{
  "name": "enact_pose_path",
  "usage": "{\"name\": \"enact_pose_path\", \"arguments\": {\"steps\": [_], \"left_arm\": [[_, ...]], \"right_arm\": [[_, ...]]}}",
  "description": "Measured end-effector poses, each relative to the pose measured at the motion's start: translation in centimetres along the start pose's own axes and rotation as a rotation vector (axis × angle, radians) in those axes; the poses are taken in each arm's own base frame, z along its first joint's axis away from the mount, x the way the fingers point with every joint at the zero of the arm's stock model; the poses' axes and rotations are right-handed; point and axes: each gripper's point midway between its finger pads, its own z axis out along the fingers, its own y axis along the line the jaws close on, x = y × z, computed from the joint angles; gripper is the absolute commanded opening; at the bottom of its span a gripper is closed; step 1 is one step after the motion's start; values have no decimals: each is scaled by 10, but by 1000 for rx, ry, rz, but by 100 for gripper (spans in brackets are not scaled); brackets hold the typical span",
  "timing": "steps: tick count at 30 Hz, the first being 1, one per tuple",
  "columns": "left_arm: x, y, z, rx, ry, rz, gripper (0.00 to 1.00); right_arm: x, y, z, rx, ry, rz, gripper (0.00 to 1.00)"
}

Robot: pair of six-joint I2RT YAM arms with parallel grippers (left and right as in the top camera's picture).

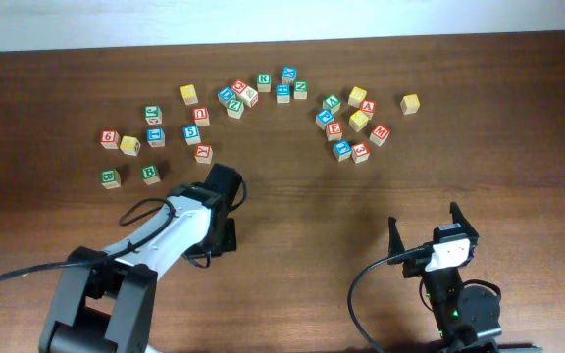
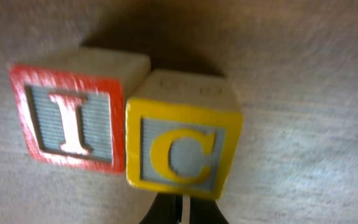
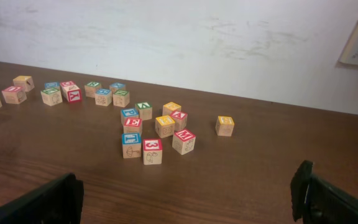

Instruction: Spell out ICRA

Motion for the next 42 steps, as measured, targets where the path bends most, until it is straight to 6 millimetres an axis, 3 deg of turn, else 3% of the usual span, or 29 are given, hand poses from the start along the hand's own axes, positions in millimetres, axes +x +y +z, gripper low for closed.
{"name": "enact_pose_path", "arguments": {"steps": [13, 20, 22, 25, 27, 30, 37, 42], "left_arm": [[-10, 0, 0, -6, -42, -2, 0], [17, -3, -2, 37, 85, 28, 0], [28, -2, -7, 41, 140, 43, 0], [25, 2, -24, 22, 150, 49, 0], [13, 9, -41, 8, 117, 32, 0], [-1, 24, -51, -2, 83, -20, 0], [-14, 70, -45, -17, 89, -193, 0], [-24, 76, -42, -8, 51, -226, 0]], "right_arm": [[0, 0, 0, 0, 0, 0, 98], [0, 0, 0, 0, 0, 1, 98], [0, 0, 0, 0, 0, 0, 98], [0, 0, 0, 0, 0, 0, 98], [0, 0, 0, 0, 0, 0, 98], [0, 0, 0, 0, 0, 0, 98], [0, 0, 0, 0, 0, 0, 98], [0, 0, 0, 0, 0, 0, 98]]}}
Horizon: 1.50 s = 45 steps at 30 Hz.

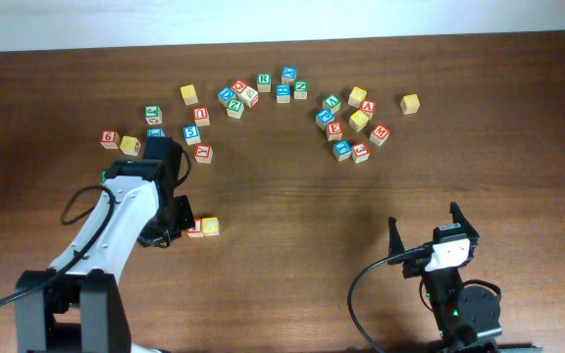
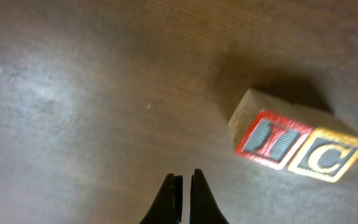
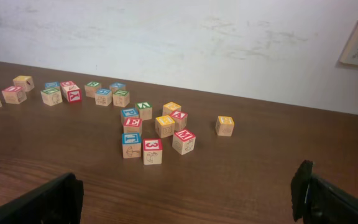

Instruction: Spell out ICRA

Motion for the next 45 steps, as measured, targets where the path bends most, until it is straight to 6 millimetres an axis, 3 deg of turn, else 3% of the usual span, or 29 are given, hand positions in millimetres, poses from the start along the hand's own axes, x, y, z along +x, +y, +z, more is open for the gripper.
{"name": "enact_pose_path", "arguments": {"steps": [7, 16, 29, 45], "left_arm": [[-3, -4, 22, 19, -46, -6, 0], [-4, -6, 37, 34, -81, -11, 0], [-20, -9, 36, 40, -149, -20, 0], [-18, -14, 36, 67, -139, -14, 0]], "right_arm": [[0, 0, 0, 0, 0, 0, 98], [0, 0, 0, 0, 0, 0, 98], [0, 0, 0, 0, 0, 0, 98], [0, 0, 0, 0, 0, 0, 98]]}}
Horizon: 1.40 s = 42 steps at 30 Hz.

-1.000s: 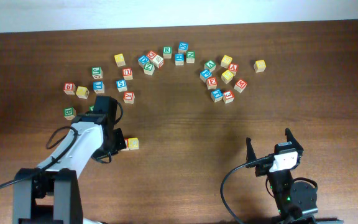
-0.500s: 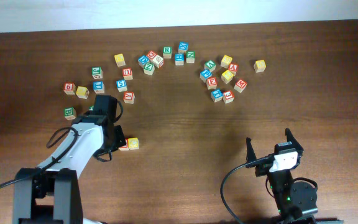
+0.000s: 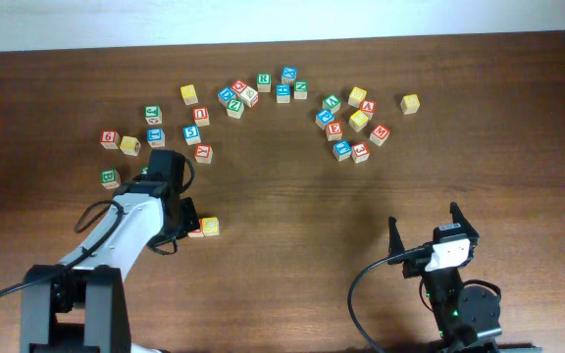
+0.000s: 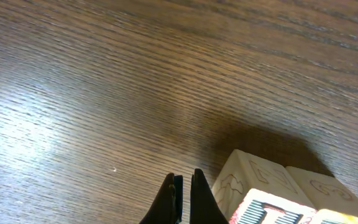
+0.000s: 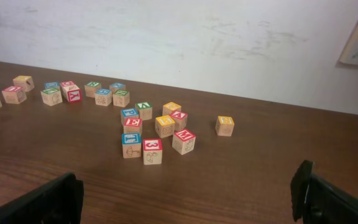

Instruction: Spell out ICRA

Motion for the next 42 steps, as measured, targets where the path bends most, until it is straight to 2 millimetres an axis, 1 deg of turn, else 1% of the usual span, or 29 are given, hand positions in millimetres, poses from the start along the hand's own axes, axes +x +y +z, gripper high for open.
{"name": "enact_pose_path", "arguments": {"steps": [27, 34, 42], "left_arm": [[1, -2, 0, 10, 4, 23, 0], [2, -8, 0, 45, 14, 45, 0], [1, -9, 0, 52, 8, 45, 0]], "right_arm": [[0, 0, 0, 0, 0, 1, 98], [0, 0, 0, 0, 0, 1, 98], [0, 0, 0, 0, 0, 0, 98]]}}
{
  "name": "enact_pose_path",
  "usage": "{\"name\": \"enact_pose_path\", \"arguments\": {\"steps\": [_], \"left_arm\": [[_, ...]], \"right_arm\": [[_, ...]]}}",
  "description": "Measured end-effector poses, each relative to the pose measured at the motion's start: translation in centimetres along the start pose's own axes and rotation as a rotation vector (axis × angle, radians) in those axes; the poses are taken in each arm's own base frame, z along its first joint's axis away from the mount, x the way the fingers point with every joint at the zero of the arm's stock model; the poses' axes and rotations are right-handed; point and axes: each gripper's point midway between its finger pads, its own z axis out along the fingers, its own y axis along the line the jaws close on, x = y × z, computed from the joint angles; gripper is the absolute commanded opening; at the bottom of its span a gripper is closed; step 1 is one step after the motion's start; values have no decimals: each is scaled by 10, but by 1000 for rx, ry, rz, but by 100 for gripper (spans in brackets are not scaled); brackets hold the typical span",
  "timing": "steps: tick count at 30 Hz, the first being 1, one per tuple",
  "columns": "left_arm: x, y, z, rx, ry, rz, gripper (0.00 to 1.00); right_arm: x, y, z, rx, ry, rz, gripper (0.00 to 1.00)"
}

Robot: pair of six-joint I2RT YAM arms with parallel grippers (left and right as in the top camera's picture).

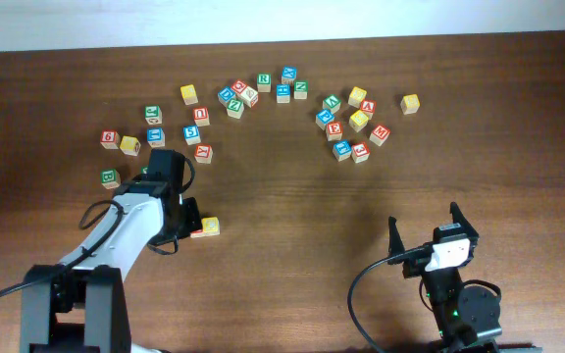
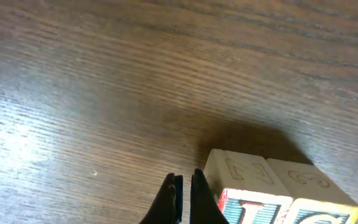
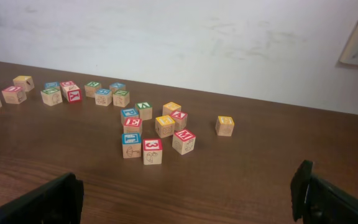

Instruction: Spell out ICRA

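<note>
A red I block (image 2: 248,202) and a yellow C block (image 2: 319,208) stand side by side, touching, on the wooden table. In the overhead view only the C block (image 1: 210,226) shows well, and the I is mostly under my left gripper (image 1: 188,224). The left gripper (image 2: 183,183) is shut and empty, its tips right against the I block's left face. A green R block (image 1: 263,79) and a red A block (image 1: 367,107) lie among the loose blocks at the back. My right gripper (image 1: 425,227) rests open and empty at the front right, far from the blocks.
Loose letter blocks lie in three groups: back left (image 1: 155,137), back middle (image 1: 238,95) and back right (image 1: 346,126), with a lone yellow block (image 1: 410,103) further right. In the right wrist view the right group (image 3: 160,134) sits ahead, before a white wall.
My left gripper, still shut, has come a little closer to the I block and now touches its left side. The I-C pair has shifted slightly. The right arm is unchanged.
At first my left gripper hung over the I and C blocks set side by side. It then stood shut to their left, some way off. After that it was low beside the I block, and now it presses against it. The right gripper stayed open and still.
</note>
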Motion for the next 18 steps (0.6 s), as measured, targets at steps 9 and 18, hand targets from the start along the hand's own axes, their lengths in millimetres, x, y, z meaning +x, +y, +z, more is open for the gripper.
{"name": "enact_pose_path", "arguments": {"steps": [9, 18], "left_arm": [[-10, -3, 0, 10, -40, -3, 0], [-14, -4, 0, 16, -55, -4, 0]], "right_arm": [[0, 0, 0, 0, 0, 0, 98], [0, 0, 0, 0, 0, 1, 98]]}}
